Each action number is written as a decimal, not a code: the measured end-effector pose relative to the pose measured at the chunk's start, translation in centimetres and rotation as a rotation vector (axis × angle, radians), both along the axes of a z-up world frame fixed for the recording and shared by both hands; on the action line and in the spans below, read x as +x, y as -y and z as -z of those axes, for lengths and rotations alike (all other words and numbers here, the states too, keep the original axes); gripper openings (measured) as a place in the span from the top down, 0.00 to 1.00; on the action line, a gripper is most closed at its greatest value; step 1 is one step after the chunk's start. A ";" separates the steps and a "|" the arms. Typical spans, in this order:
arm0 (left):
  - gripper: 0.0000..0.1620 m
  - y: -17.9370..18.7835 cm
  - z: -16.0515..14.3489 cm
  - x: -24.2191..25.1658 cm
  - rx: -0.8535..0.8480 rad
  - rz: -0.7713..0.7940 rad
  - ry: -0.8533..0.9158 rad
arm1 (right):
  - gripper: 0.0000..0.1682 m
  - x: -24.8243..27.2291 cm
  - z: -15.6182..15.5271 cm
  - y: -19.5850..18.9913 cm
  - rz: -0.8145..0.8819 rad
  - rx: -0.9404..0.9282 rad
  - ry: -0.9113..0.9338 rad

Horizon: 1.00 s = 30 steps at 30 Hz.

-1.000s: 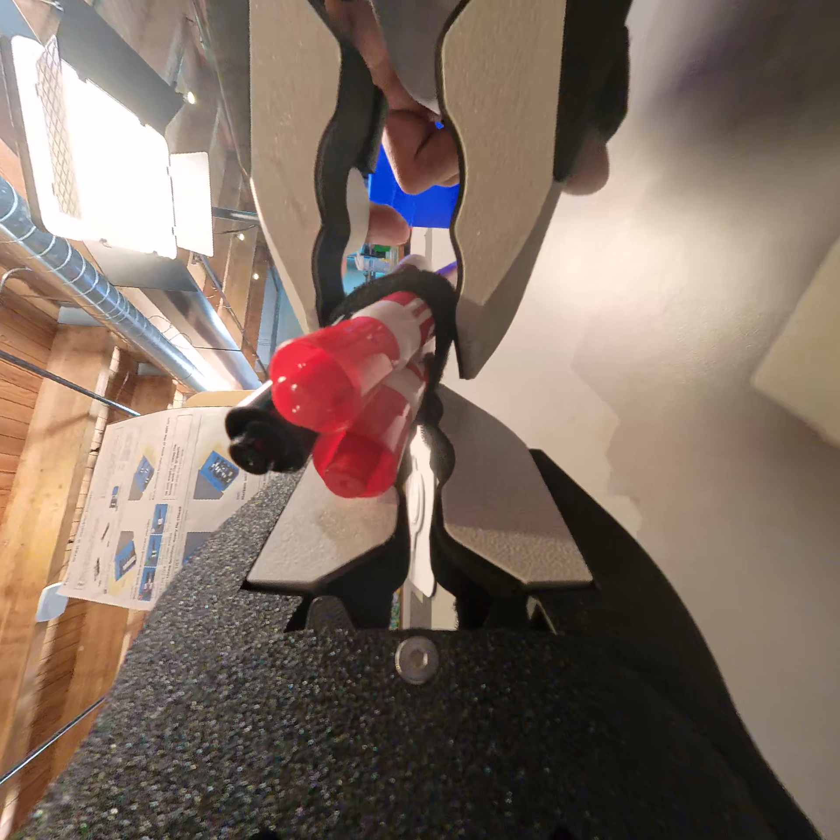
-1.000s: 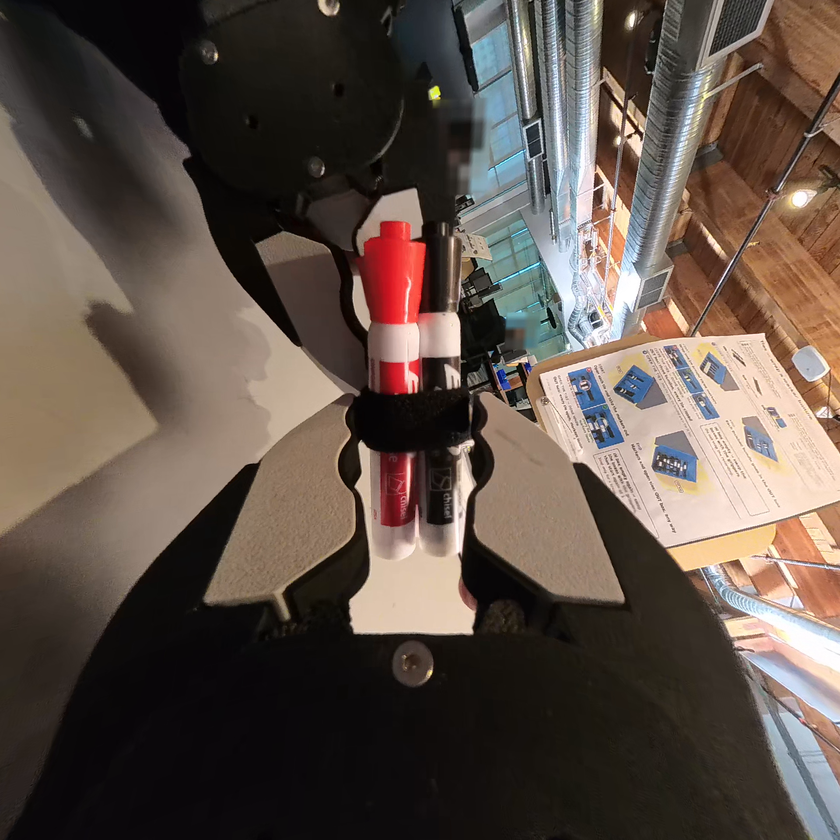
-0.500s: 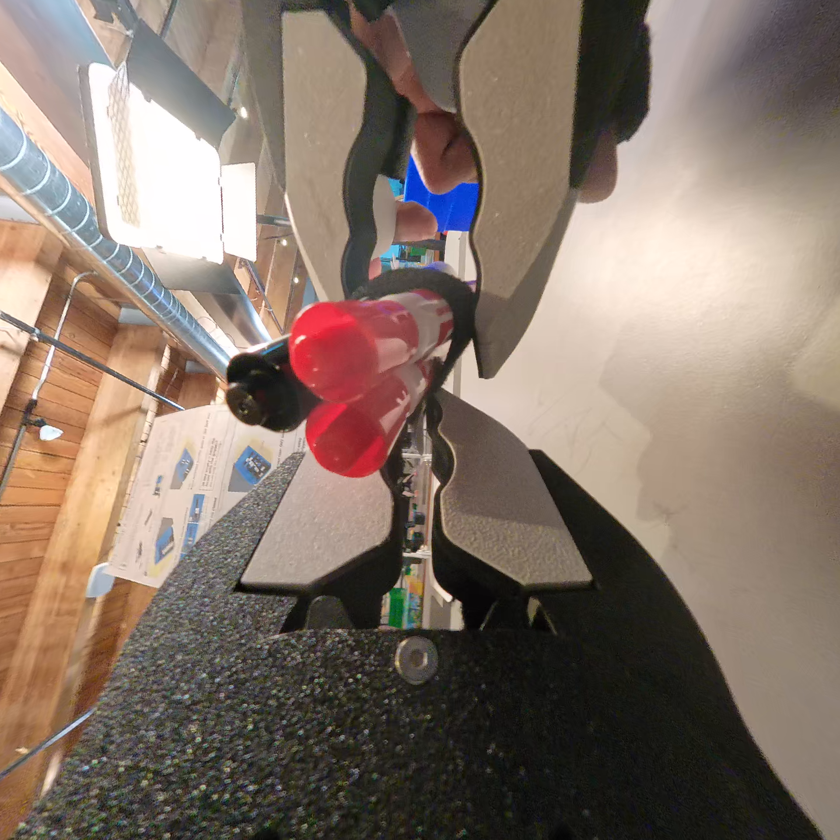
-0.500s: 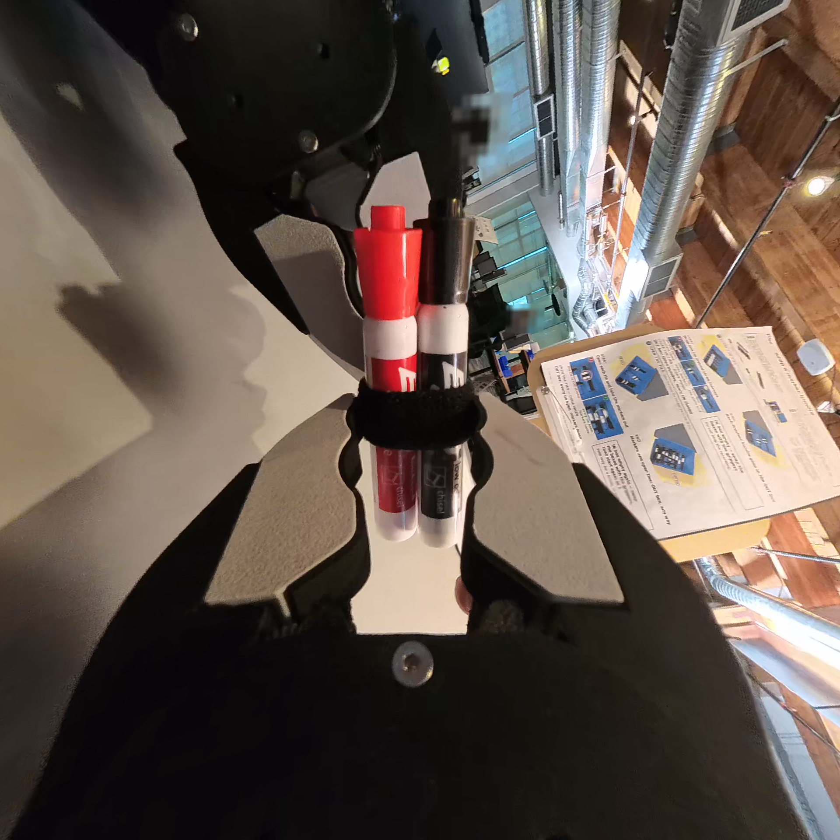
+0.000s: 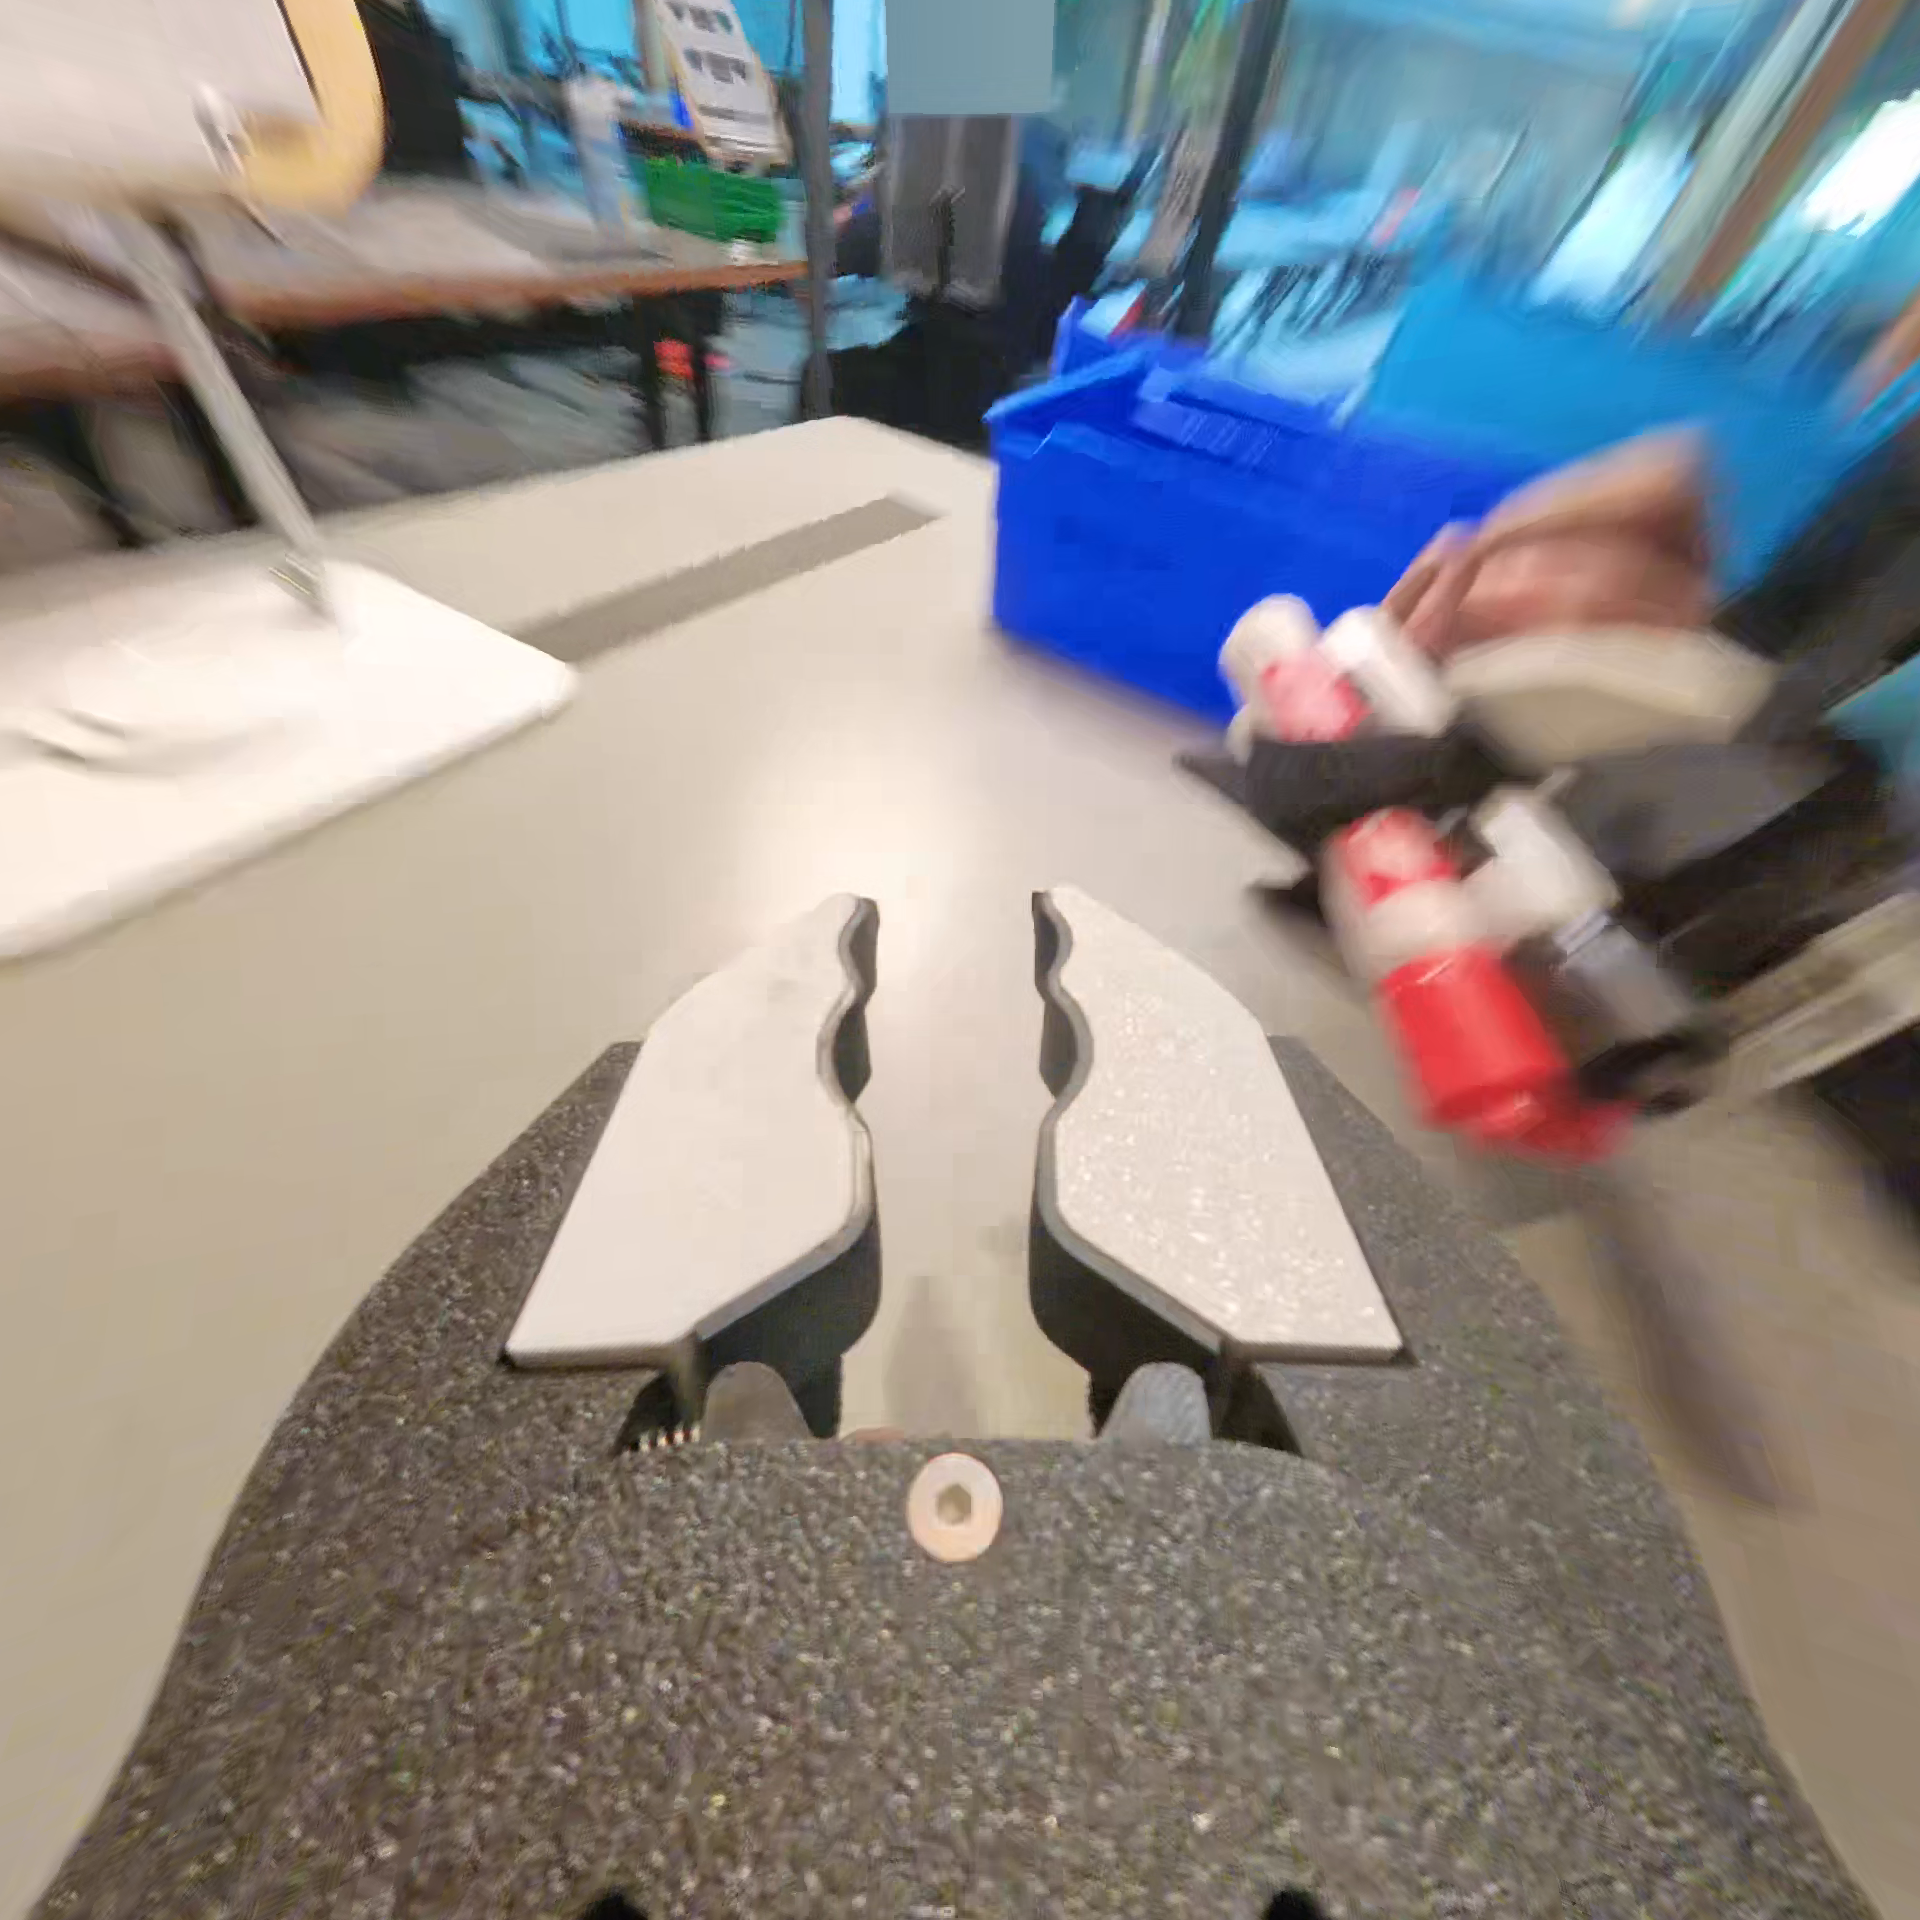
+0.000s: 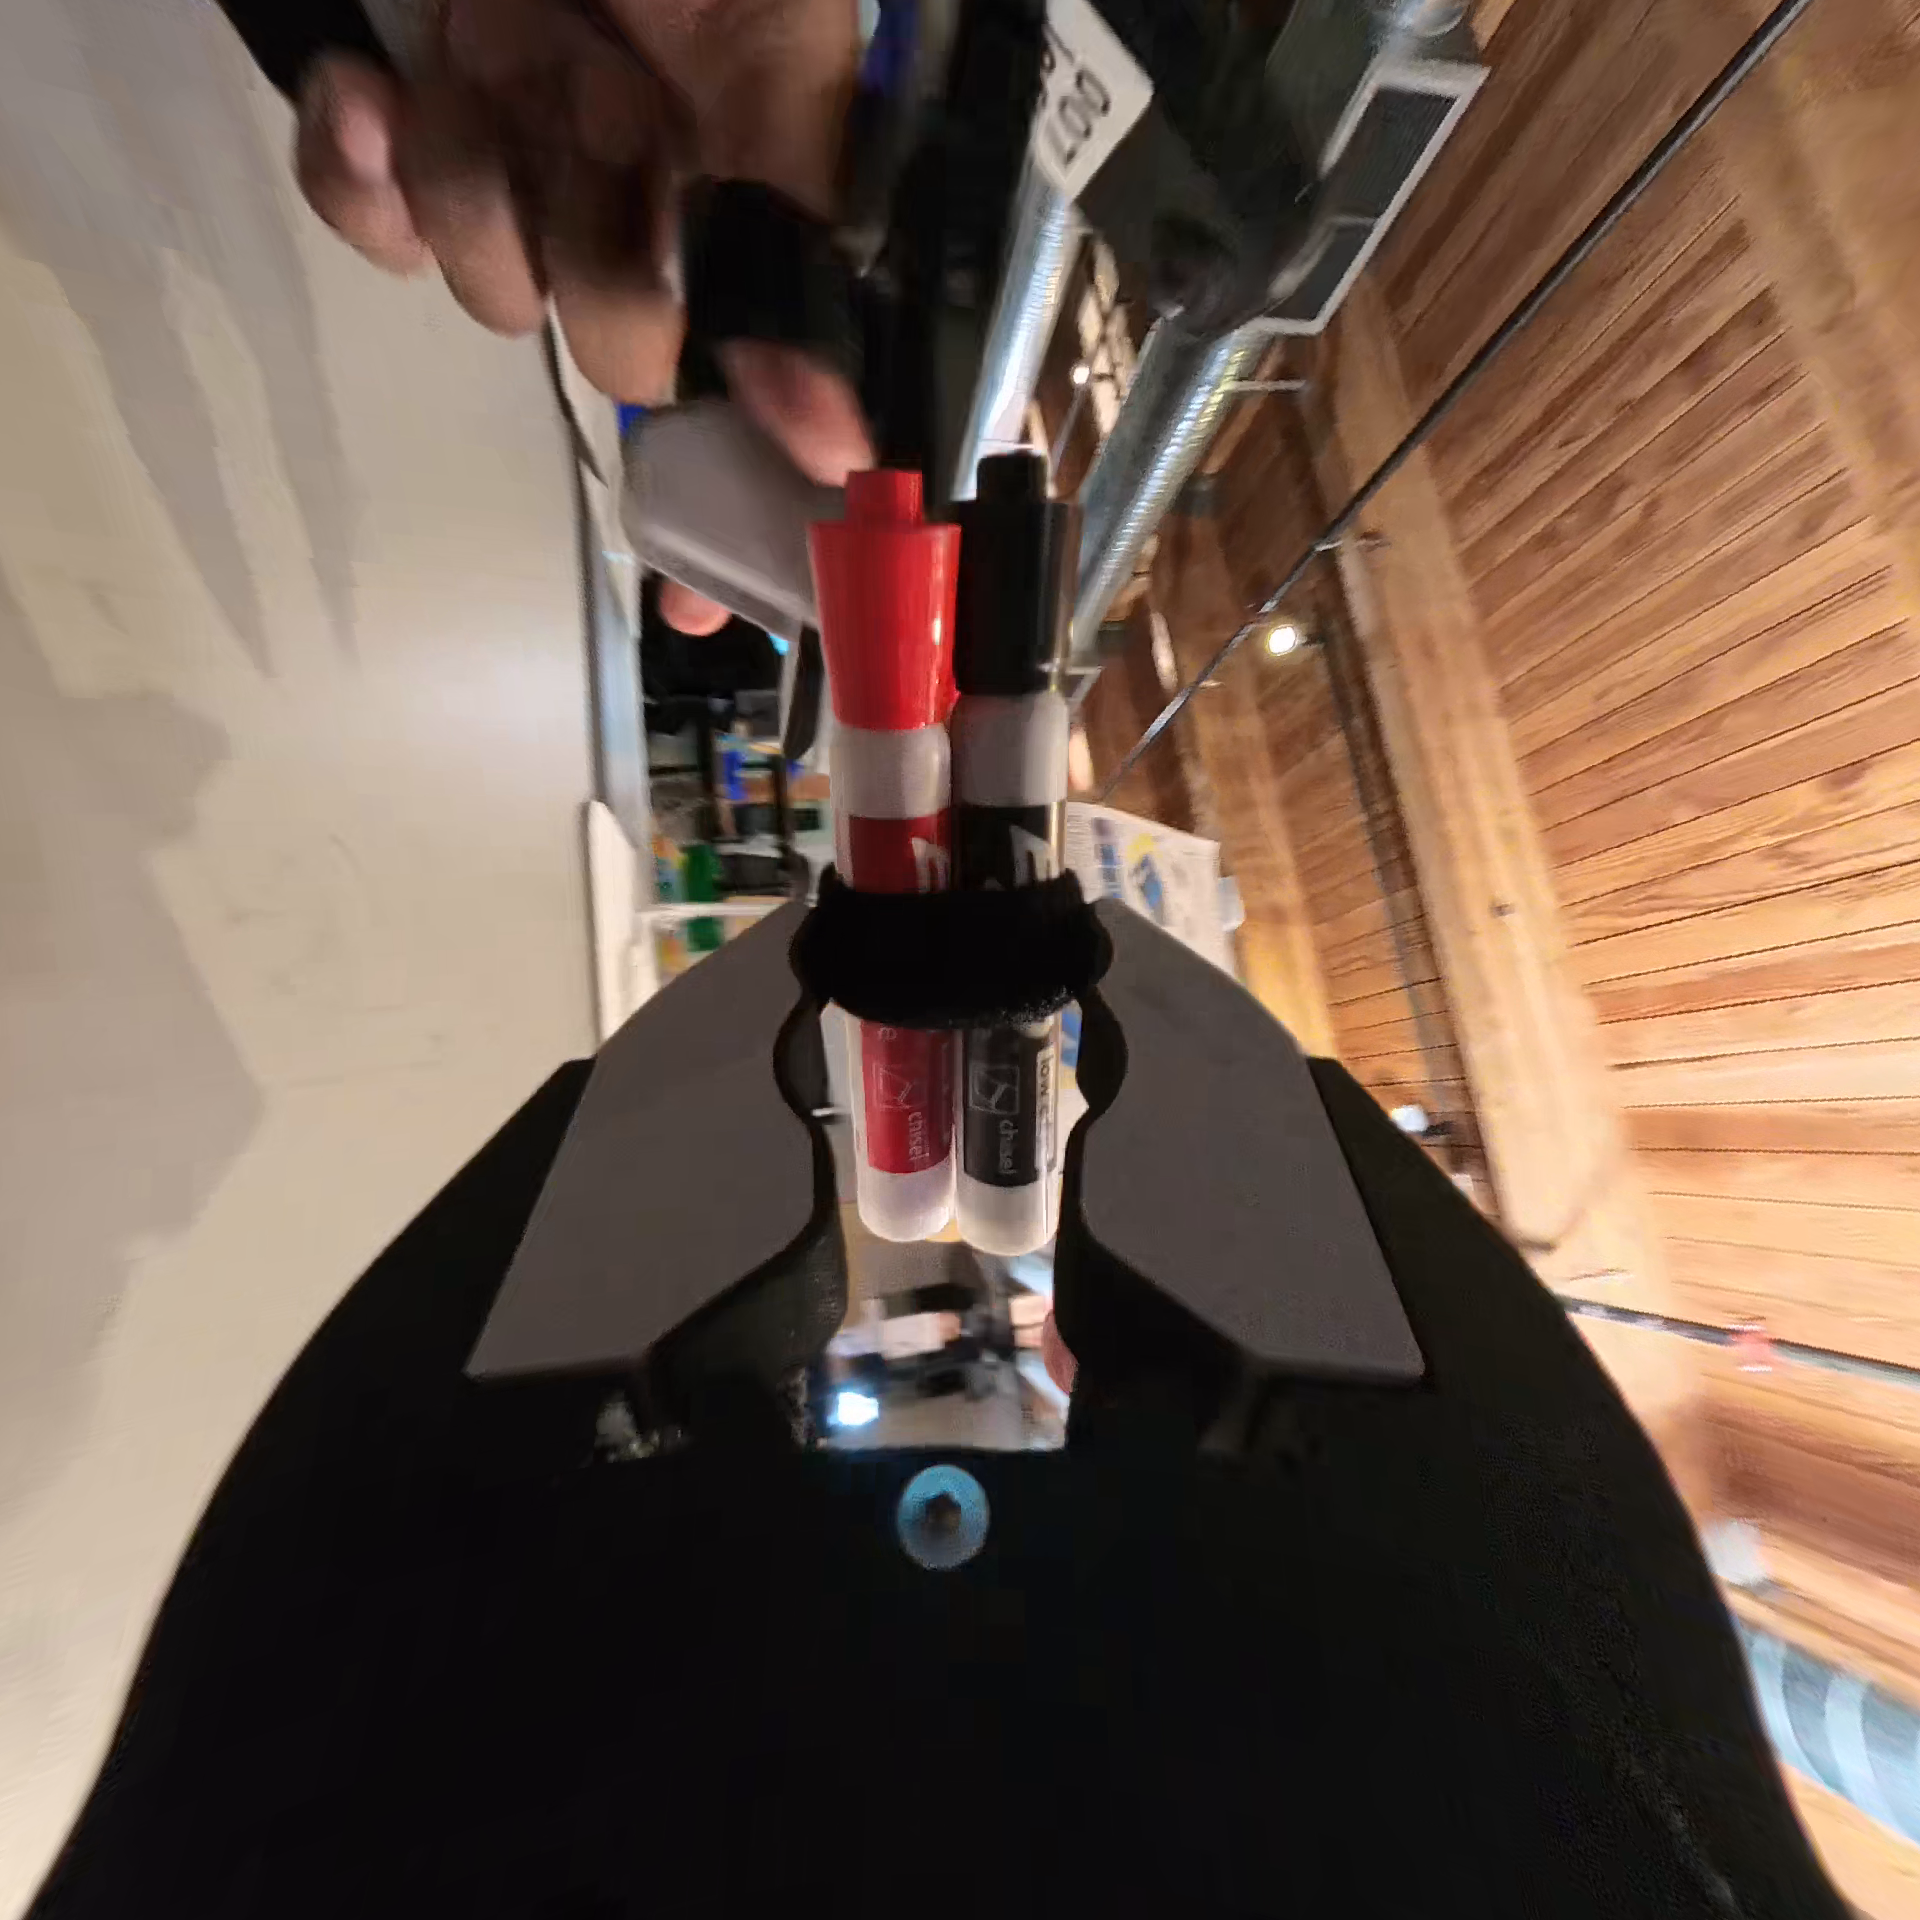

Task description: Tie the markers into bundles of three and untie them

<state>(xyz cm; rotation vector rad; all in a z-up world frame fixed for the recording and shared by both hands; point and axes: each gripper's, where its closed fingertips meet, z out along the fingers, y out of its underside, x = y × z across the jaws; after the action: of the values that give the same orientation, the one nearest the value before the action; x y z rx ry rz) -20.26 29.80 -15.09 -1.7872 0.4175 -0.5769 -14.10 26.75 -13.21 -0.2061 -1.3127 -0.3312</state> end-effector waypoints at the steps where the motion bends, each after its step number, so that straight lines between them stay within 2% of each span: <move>1: 0.82 0.4 -1.2 0.7 -0.065 0.051 0.206 | 0.73 0.0 -0.2 0.0 0.012 0.051 -0.009; 3: 0.82 0.7 -3.1 1.4 -0.152 0.087 0.535 | 0.73 -0.2 -0.1 0.1 0.031 0.116 -0.011; 5: 0.80 0.9 -2.9 2.4 -0.235 0.101 0.650 | 0.73 -0.4 0.1 0.2 0.040 0.166 -0.009; 7: 0.74 1.2 -1.9 4.1 -0.314 0.126 0.646 | 0.73 -0.6 0.3 0.5 0.038 0.195 -0.006; 9: 0.73 1.4 -1.4 5.4 -0.362 0.156 0.648 | 0.73 -0.8 0.7 1.0 0.021 0.221 0.006; 13: 0.78 1.8 -0.4 6.2 -0.434 0.188 0.635 | 0.73 -1.2 1.5 1.4 0.020 0.244 0.028; 17: 0.80 1.8 -0.2 5.8 -0.462 0.188 0.702 | 0.73 -1.6 1.4 1.3 0.033 0.237 0.033; 22: 0.87 1.8 -0.7 5.9 -0.461 0.187 0.777 | 0.73 -2.2 1.2 1.2 0.053 0.236 0.027; 30: 0.87 1.2 -0.9 4.7 -0.424 0.103 0.858 | 0.73 -2.4 0.8 1.1 0.073 0.225 0.013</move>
<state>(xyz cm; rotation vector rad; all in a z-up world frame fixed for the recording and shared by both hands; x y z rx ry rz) -15.54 28.62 -14.20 -1.7146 -0.2275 -1.5011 -16.50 25.70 -14.06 -0.0622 -1.2722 -0.5391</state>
